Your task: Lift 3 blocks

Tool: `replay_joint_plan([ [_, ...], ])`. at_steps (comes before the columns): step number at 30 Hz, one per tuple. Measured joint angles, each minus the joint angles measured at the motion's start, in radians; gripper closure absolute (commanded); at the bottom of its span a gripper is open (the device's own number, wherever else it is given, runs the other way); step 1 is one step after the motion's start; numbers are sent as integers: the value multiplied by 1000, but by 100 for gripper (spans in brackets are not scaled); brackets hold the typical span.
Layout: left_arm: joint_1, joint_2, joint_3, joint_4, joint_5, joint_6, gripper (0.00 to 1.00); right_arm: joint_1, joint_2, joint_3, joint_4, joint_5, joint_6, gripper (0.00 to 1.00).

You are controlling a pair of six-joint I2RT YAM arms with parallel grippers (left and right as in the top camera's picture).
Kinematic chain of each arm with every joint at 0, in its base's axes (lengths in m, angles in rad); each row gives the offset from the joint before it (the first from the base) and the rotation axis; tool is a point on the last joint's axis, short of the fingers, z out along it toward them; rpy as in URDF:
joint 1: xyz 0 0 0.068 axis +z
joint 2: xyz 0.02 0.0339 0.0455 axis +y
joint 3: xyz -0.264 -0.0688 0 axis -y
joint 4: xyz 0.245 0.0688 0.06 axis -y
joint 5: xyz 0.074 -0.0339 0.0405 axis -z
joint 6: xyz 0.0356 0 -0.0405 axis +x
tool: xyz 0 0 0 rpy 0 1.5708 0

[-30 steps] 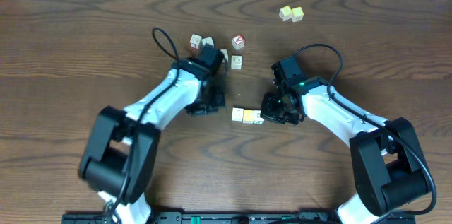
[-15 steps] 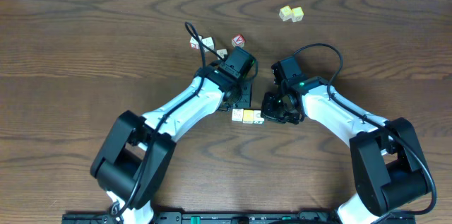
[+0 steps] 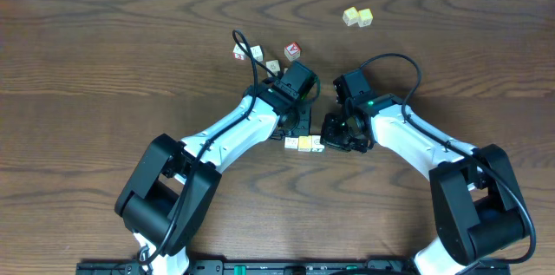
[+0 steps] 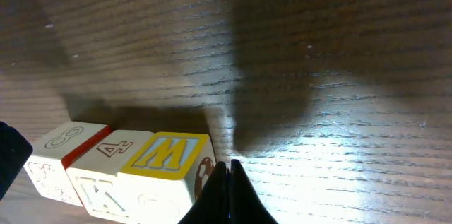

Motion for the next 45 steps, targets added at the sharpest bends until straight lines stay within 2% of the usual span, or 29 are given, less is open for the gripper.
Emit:
replay_joint_plan([
  [31,0,0,-1,-48,8,-32,93,0,0,0,0,0,0,99],
  [45,0,0,-1,-19,12,-34,93,0,0,0,0,0,0,99],
])
